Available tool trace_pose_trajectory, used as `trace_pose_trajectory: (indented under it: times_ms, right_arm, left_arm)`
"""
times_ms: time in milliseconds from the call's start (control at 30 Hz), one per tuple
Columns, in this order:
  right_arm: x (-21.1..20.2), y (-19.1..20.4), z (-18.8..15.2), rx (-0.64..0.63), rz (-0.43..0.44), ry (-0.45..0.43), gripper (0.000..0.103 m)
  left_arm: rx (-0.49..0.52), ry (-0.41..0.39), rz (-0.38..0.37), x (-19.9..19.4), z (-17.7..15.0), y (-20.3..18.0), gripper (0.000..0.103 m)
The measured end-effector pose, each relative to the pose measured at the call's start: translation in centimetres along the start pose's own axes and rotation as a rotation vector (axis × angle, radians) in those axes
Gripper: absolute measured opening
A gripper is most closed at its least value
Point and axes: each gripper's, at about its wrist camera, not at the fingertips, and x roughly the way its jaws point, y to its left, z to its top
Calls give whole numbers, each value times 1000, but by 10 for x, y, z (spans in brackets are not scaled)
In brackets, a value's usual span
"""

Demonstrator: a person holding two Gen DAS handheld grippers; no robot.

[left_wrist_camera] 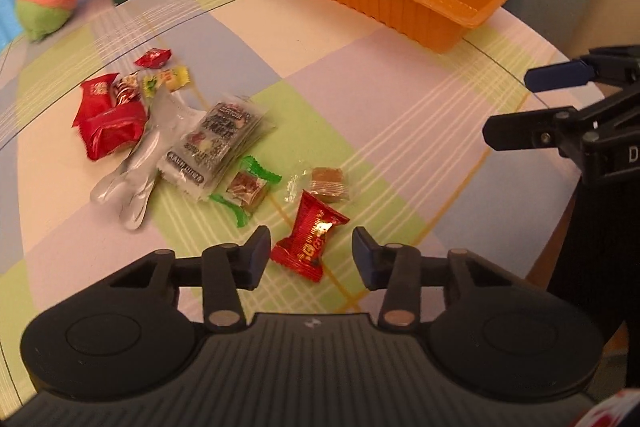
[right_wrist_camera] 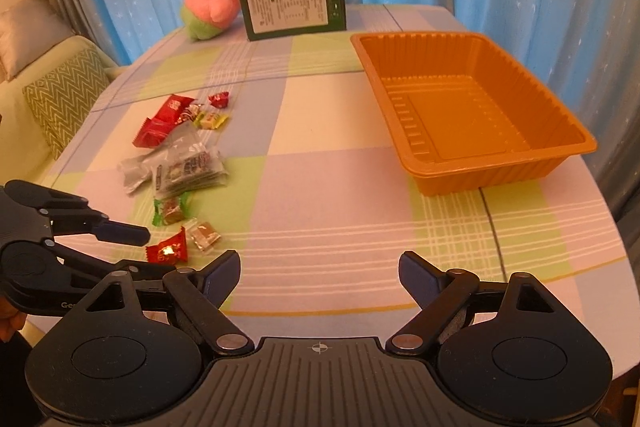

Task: Organize snacks
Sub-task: 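Grasp the red candy packet with the left tool while the right tool grasps the clear-wrapped candy, then carry both candies over the orange tray and open both tools to drop them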

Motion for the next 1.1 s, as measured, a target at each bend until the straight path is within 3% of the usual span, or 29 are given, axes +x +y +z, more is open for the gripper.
trace_pose_trajectory:
  times_ms: [133,200,333,467,733,1000,1100]
  right_arm:
    - [14,4,1,-7,9,14,87]
    - [19,6,1,-15,14,19,87]
    - [30,11,0,-45,39,23,87]
    - [40,24,2,-113,120,19,85]
    - [75,64,3,-378,223,-1,59]
    - [94,81,2,-485,219,17,26]
    - [94,82,2,-482,222,24,22]
  left_arm:
    - [31,-5,-29,4,2,4,31]
    - [30,0,-24,6,2,4,18]
    - [-30,10,9,2,-2,9,18]
    - [-175,2,52,-12,-8,26,18]
    - [-386,-56,83,-42,-15,49,18]
    - [-437,-70,77,-49,-20,43,18]
    - [-427,-63,84,-49,-21,41,18]
